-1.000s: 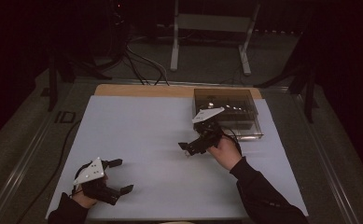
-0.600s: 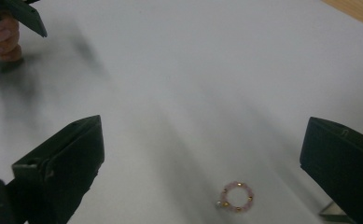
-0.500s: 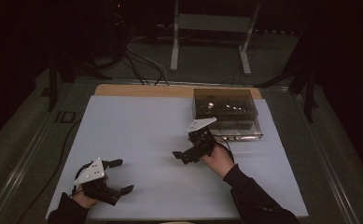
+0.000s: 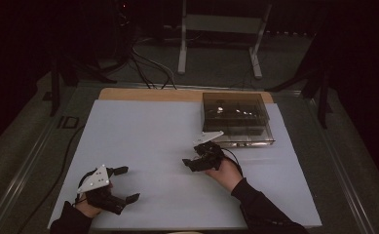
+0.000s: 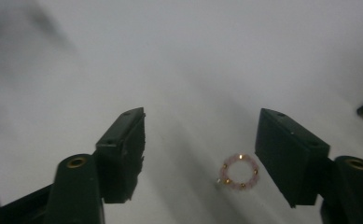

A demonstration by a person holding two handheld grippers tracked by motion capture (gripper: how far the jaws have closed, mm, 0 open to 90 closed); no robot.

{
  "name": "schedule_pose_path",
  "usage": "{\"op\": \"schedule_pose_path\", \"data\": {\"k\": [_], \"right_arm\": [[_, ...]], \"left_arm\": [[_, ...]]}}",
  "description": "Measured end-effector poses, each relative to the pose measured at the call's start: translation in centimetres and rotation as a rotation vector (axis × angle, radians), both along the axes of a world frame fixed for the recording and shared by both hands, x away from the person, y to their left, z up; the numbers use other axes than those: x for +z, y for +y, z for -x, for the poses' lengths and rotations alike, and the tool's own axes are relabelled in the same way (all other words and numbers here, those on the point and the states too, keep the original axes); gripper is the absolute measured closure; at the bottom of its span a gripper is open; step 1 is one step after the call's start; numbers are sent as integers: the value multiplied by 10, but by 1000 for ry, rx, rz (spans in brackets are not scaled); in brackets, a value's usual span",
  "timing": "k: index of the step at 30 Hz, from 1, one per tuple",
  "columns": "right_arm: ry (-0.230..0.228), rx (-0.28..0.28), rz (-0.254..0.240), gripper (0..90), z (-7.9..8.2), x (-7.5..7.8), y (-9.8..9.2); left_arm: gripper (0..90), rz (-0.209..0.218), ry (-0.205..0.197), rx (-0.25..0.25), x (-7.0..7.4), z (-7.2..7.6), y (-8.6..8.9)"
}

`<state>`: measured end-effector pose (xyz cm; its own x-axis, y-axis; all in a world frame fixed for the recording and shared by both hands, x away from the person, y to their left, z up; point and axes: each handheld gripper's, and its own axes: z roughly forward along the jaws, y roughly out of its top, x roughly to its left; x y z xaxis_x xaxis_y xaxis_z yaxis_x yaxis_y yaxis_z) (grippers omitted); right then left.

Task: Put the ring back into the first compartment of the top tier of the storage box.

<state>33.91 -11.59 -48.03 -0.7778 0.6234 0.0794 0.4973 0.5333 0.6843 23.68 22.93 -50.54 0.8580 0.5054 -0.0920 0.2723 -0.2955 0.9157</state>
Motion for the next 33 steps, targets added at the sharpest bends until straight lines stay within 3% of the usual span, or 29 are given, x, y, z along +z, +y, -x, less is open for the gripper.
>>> {"op": "schedule_pose_path", "data": {"k": [5,8,14,17,33], "right_arm": [[-23,11,53,569,1,-8,1],[-30,5,75,653,0,-11,1],[-57,-3,134,671,-1,-18,1],[-56,-4,134,674,-2,-21,1],[32,-31,138,755,-9,-36,1]], "left_arm": [[11,0,-1,0,0,0,0],[11,0,0,-1,0,0,0],[11,0,0,-1,0,0,0],[11,-1,2,-2,0,0,0],[11,0,3,-2,0,0,0]]}}
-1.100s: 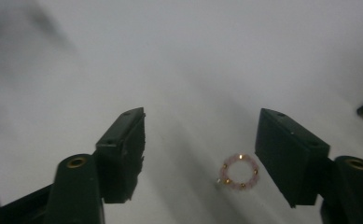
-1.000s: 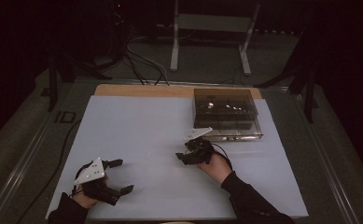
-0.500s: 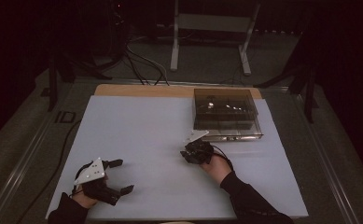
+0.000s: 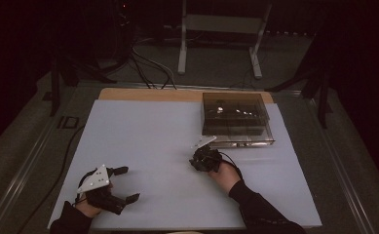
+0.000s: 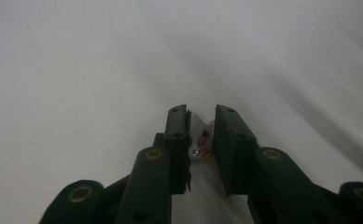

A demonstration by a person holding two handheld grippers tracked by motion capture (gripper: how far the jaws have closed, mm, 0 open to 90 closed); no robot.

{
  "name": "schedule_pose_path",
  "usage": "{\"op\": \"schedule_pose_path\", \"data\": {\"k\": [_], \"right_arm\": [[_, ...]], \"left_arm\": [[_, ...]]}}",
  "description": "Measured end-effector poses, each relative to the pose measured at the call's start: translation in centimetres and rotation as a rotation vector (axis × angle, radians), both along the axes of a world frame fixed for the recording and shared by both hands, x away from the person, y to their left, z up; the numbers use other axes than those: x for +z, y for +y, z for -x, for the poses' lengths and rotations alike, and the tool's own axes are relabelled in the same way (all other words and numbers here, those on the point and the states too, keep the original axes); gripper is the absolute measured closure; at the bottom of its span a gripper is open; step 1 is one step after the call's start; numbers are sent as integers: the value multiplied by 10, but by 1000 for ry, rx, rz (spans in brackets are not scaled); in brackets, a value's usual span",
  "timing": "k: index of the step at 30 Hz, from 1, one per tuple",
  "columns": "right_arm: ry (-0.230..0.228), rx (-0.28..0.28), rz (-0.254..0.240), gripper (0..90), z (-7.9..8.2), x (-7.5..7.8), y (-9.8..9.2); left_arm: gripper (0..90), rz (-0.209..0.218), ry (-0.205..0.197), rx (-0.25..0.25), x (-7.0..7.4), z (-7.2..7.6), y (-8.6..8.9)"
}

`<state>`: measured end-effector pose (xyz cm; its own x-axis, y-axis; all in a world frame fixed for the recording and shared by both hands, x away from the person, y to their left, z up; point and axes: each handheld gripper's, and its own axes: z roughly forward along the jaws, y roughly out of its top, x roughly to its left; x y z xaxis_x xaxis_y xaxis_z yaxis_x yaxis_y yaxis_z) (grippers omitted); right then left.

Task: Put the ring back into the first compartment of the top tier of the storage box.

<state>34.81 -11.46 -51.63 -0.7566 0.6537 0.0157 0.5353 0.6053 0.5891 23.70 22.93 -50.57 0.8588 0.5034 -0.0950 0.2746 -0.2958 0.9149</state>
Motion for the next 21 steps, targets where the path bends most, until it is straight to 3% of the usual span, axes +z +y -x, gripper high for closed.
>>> {"op": "schedule_pose_path", "data": {"k": [11,21], "right_arm": [[12,3,-2,861,0,0,0],[-4,5,0,869,1,0,1]], "left_arm": [[11,-3,0,-1,0,0,0],[11,-1,1,-1,0,0,0]]}}
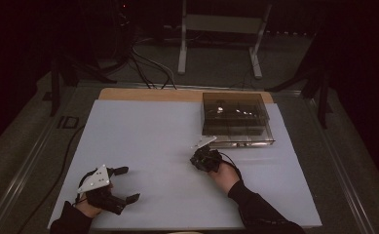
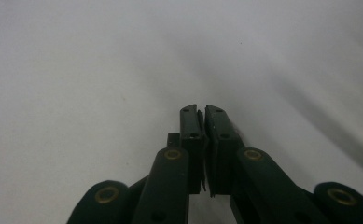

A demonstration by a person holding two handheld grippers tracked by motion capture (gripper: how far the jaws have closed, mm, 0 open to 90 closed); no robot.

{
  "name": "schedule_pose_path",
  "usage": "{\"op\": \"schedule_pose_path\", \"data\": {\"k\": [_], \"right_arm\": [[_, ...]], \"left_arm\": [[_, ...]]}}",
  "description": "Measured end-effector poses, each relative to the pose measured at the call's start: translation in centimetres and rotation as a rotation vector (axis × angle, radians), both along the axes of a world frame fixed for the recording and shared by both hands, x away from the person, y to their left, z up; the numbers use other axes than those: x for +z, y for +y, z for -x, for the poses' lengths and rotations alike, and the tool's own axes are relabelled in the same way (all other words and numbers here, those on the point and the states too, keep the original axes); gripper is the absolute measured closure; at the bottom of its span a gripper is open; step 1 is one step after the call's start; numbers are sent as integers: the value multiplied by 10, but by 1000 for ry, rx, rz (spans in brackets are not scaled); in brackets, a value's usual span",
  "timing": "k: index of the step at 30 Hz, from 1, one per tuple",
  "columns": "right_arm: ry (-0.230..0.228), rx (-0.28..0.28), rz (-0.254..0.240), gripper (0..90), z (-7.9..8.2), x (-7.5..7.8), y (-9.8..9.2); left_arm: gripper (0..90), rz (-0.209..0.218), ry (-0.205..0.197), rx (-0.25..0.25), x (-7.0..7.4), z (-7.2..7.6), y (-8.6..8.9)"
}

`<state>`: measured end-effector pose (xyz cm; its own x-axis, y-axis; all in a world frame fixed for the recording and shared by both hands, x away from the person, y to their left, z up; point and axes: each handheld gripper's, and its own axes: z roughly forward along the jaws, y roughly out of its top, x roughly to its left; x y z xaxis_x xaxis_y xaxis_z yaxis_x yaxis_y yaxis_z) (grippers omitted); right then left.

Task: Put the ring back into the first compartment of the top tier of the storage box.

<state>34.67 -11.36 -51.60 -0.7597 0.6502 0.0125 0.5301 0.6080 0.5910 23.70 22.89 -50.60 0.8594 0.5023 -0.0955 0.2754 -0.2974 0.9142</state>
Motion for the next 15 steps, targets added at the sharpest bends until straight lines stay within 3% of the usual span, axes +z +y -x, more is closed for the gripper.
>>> {"op": "schedule_pose_path", "data": {"k": [15], "right_arm": [[-33,34,1,870,7,13,2]], "left_arm": [[11,1,1,0,0,0,0]]}}
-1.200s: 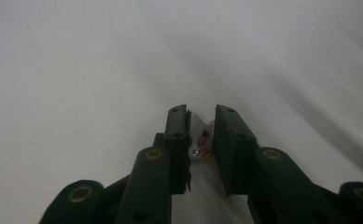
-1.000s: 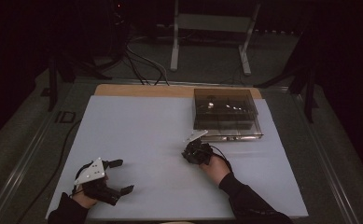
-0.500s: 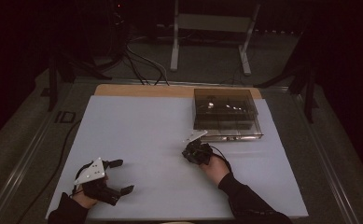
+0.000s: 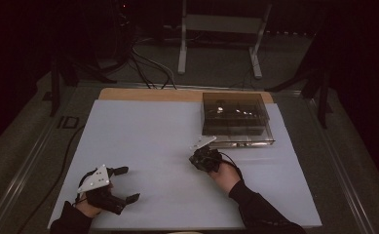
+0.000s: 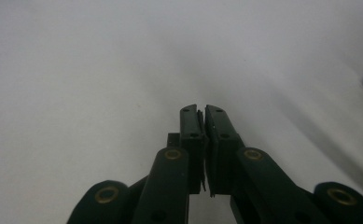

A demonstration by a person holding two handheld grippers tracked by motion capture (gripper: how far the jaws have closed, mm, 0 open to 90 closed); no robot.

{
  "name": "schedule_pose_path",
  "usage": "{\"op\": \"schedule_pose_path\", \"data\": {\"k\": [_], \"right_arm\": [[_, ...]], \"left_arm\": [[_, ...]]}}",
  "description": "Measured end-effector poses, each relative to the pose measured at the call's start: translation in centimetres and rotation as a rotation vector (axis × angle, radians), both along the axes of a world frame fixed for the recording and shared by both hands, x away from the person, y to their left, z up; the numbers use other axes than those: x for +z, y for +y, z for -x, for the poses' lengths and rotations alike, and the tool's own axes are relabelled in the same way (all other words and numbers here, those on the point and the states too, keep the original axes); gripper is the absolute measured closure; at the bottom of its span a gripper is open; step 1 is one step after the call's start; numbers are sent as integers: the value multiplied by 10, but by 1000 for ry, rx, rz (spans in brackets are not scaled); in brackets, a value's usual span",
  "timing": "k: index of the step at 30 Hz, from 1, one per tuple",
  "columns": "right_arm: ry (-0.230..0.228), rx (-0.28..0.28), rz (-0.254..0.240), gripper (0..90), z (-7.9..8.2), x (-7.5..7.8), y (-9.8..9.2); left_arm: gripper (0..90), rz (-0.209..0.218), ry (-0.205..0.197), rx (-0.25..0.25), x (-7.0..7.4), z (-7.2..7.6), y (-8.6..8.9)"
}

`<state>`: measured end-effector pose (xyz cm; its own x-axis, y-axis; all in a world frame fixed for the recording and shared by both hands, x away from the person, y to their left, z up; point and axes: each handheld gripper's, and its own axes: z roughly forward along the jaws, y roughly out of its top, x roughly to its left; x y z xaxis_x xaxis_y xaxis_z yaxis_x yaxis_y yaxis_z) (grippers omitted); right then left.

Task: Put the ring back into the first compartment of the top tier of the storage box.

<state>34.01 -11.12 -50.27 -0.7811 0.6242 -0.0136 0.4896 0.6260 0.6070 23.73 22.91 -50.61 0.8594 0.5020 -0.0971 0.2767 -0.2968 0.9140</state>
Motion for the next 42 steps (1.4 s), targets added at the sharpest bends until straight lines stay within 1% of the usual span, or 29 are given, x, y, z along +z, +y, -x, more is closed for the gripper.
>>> {"op": "schedule_pose_path", "data": {"k": [13,31,42], "right_arm": [[-15,40,14,869,7,11,3],[-26,78,0,869,15,29,4],[-37,89,-6,869,17,39,3]], "left_arm": [[11,3,0,0,0,0,0],[11,4,-1,1,0,0,0],[11,6,-1,2,0,0,0]]}}
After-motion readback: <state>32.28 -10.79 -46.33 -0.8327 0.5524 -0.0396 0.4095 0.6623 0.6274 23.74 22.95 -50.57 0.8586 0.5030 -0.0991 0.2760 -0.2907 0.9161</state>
